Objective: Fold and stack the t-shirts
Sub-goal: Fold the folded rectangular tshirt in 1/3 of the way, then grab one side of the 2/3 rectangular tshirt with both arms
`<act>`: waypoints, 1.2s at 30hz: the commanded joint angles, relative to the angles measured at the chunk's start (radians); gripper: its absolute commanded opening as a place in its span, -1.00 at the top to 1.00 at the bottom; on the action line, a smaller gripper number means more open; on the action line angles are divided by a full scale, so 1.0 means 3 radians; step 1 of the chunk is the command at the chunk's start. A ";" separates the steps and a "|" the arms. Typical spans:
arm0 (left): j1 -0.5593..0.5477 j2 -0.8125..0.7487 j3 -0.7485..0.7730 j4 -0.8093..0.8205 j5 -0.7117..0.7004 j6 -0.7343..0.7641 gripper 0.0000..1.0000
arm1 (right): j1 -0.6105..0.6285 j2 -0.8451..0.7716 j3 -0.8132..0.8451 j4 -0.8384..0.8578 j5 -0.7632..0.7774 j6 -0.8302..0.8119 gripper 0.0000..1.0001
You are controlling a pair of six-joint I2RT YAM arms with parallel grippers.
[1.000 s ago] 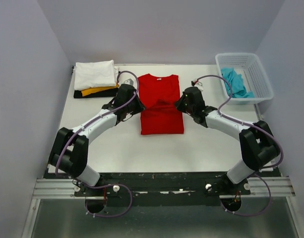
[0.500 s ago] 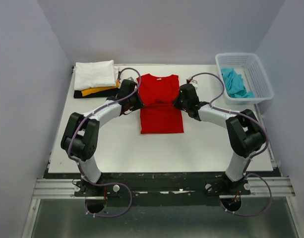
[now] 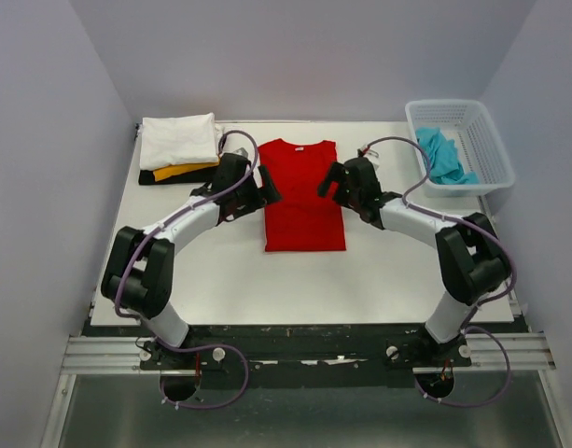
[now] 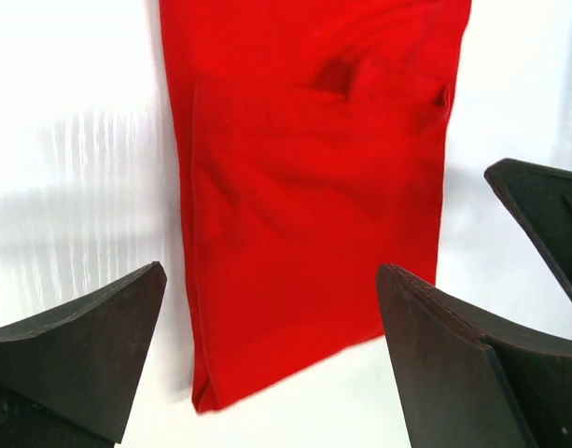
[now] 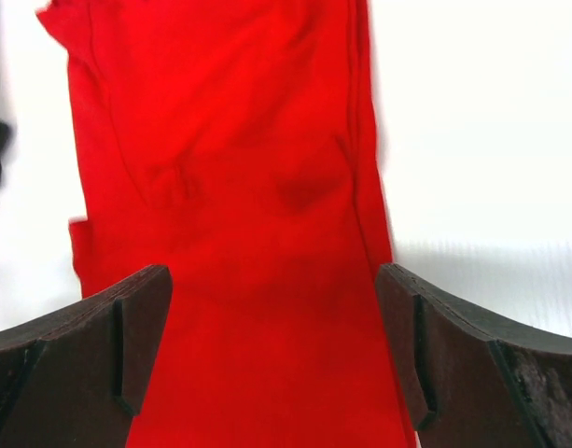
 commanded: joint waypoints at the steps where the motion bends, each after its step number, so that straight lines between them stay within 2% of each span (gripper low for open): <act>1: -0.0036 -0.0521 -0.0695 0.0203 0.0313 -0.0155 -0.97 | -0.0015 -0.0562 -0.0591 -0.0153 -0.0237 0.0193 -1.00; 6: -0.0071 -0.0905 -0.1457 0.0539 0.0367 -0.0345 -0.97 | -0.0014 -0.1069 -0.1320 -0.0071 -0.0573 0.0373 -1.00; 10: -0.0074 -0.0944 -0.1654 0.0600 0.0342 -0.0404 -0.96 | -0.0014 -0.1169 -0.1539 -0.0002 -0.0690 0.0479 -1.00; 12: -0.0079 -0.0892 -0.1697 0.0707 0.0434 -0.0419 -0.79 | -0.0014 -0.1158 -0.1542 -0.0041 -0.0695 0.0502 -1.00; 13: -0.0096 -0.0808 -0.1730 0.0740 0.0458 -0.0454 -0.52 | -0.0014 -0.1191 -0.1586 -0.0051 -0.0690 0.0535 -0.99; 19: -0.0200 -0.0547 -0.1703 0.0799 0.0540 -0.0491 0.07 | -0.0014 -0.1255 -0.1643 -0.0041 -0.0644 0.0571 -0.94; 24: -0.0212 -0.0370 -0.1599 0.0678 0.0371 -0.0510 0.41 | -0.0015 -0.1275 -0.1689 -0.0023 -0.0628 0.0575 -0.87; 29: -0.0212 -0.0246 -0.1498 0.0645 0.0325 -0.0509 0.64 | -0.0014 -0.1226 -0.1771 0.0018 -0.0693 0.0585 -0.79; 30: -0.0212 -0.0221 -0.1470 0.0626 0.0315 -0.0509 0.75 | -0.0014 -0.1202 -0.1792 0.0039 -0.0695 0.0593 -0.75; 31: -0.0212 -0.0202 -0.1448 0.0621 0.0307 -0.0500 0.96 | -0.0014 -0.1180 -0.1808 0.0062 -0.0695 0.0601 -0.71; 34: -0.0212 -0.0163 -0.1451 0.0638 0.0341 -0.0487 1.00 | -0.0014 -0.1080 -0.1799 0.0096 -0.0688 0.0599 -0.56; 36: -0.0212 -0.0180 -0.1492 0.0676 0.0345 -0.0489 1.00 | -0.0014 -0.1000 -0.1776 0.0092 -0.0636 0.0620 -0.36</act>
